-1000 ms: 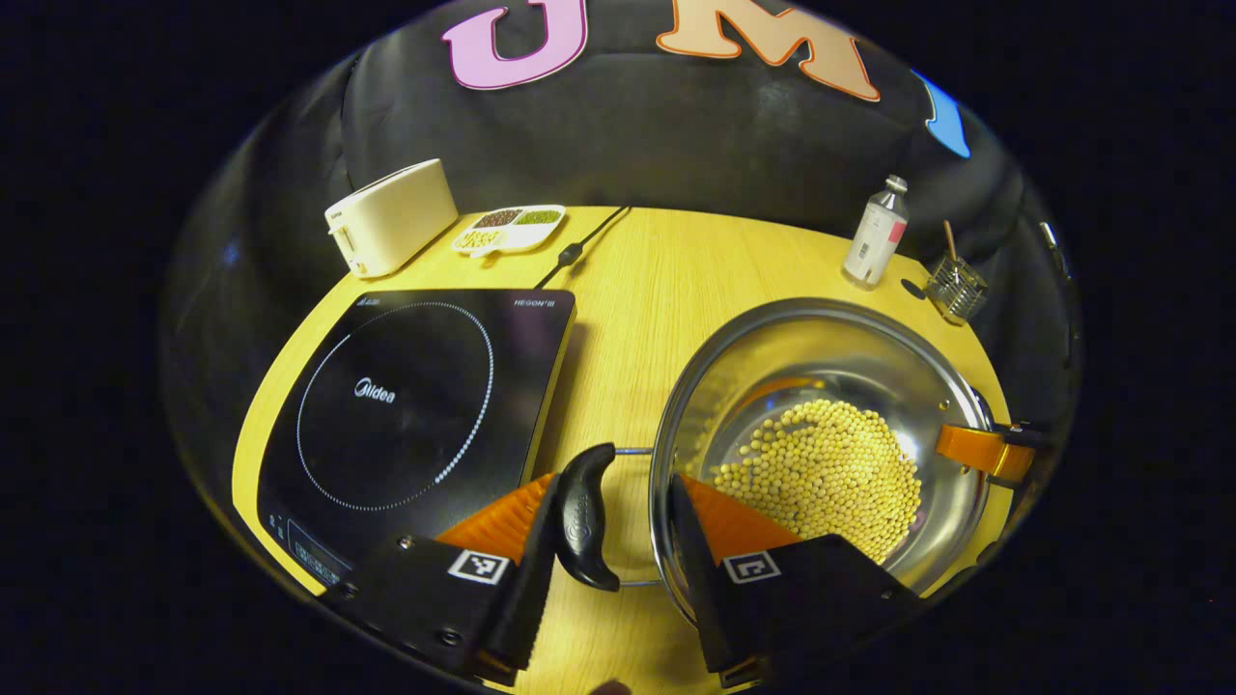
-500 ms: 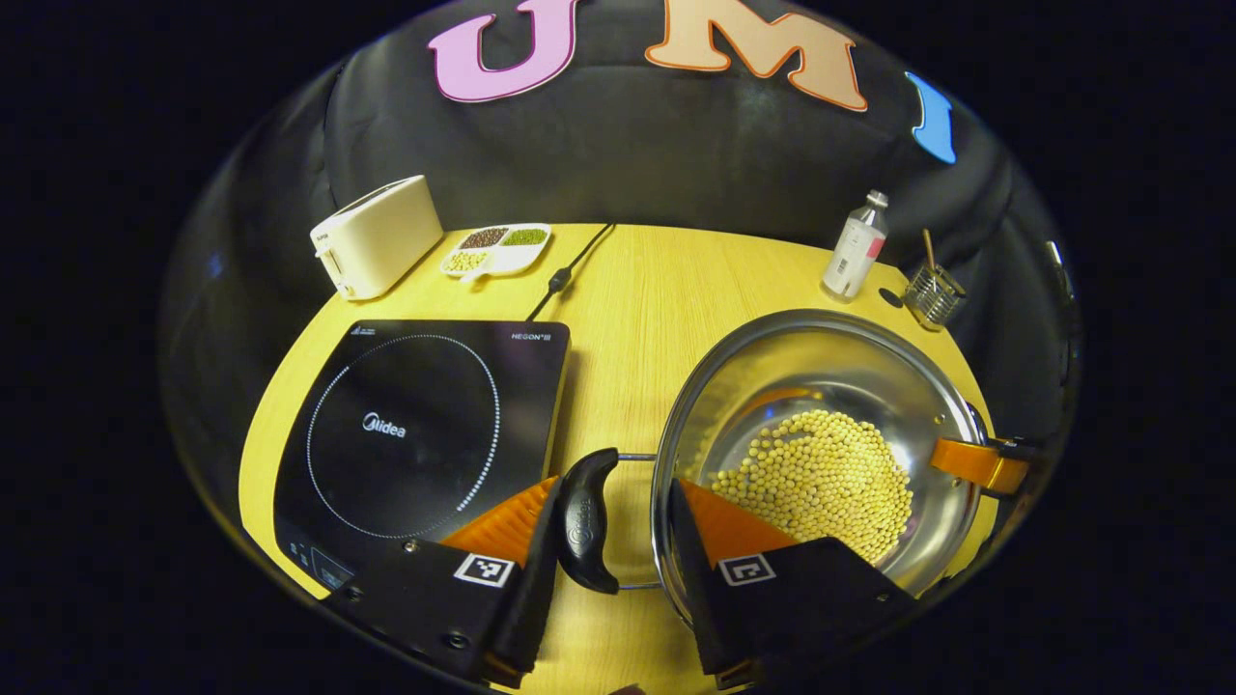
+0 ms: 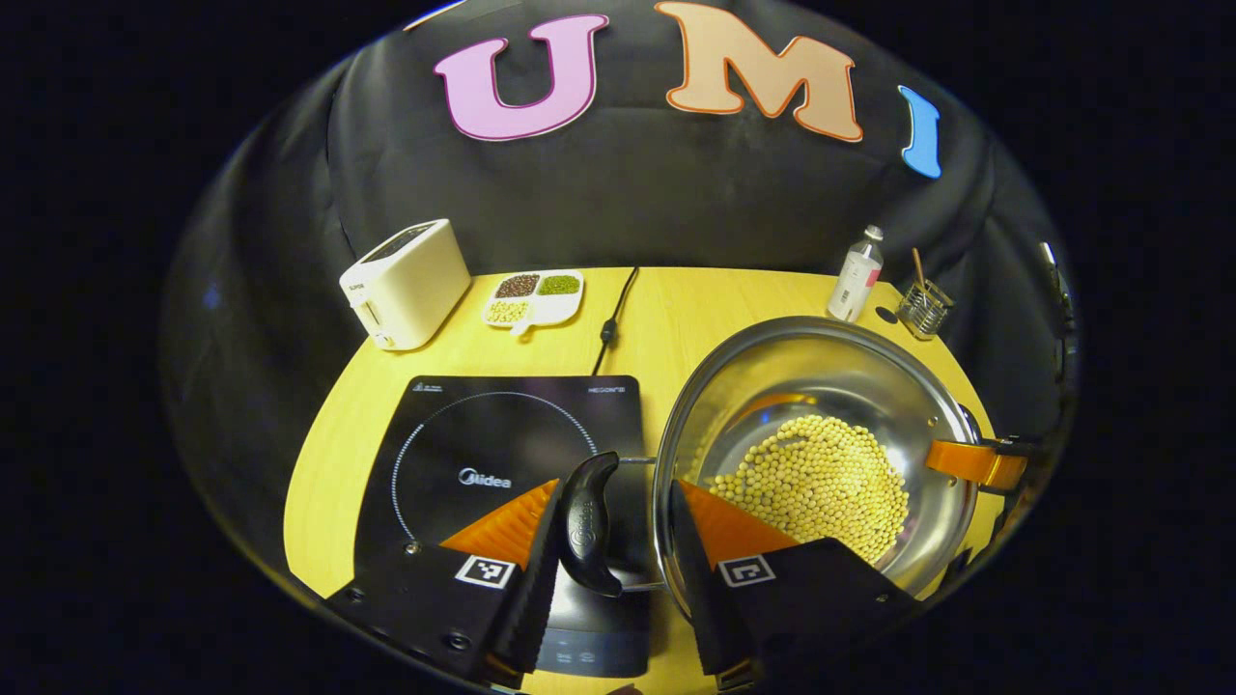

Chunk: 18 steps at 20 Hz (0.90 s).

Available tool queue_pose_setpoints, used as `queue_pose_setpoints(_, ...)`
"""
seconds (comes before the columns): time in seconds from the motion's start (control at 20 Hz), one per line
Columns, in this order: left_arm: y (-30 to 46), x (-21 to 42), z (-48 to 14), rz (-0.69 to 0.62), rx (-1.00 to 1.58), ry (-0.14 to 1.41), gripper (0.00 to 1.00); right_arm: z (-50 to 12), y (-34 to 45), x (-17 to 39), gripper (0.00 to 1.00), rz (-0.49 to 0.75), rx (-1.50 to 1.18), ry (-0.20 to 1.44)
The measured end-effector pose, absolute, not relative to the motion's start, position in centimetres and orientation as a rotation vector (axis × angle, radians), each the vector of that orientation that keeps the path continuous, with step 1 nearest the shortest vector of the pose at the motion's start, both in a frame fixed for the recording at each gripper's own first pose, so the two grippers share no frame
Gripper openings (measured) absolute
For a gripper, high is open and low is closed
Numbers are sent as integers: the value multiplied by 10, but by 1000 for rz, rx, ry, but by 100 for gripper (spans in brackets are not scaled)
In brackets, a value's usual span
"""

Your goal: First push the handle of the pot to place it horizontally, then grasp the pot with both hands and set it on the induction cooktop.

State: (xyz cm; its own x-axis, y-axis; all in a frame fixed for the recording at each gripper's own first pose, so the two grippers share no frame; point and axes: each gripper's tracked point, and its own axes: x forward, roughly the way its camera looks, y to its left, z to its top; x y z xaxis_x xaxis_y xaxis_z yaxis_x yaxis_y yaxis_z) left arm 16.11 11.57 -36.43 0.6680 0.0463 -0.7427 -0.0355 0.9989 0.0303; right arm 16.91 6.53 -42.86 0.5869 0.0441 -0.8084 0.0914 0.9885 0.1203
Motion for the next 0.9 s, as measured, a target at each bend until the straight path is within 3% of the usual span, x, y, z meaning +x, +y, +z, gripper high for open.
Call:
queue_pose_setpoints(0.15, 154, 164, -366, 20, 13, 838, 63, -433, 106, 164, 58, -53, 162, 955)
queue_pose_setpoints(0.2, 169, 166, -368, 4, 19, 844, 62, -435, 120, 162, 53, -70, 168, 965)
queue_pose_setpoints(0.55, 259, 180, -388, -85, 0, 866, 61, -446, 216, 146, 53, -169, 165, 991)
queue_pose_setpoints(0.6, 268, 185, -388, -92, -7, 854, 63, -445, 226, 148, 48, -175, 161, 982)
queue_pose_setpoints(0.65, 279, 187, -388, -96, -6, 849, 63, -447, 237, 147, 53, -178, 157, 985)
queue_pose_setpoints(0.9, 311, 196, -385, -115, 13, 807, 61, -445, 274, 158, 53, -200, 136, 1001)
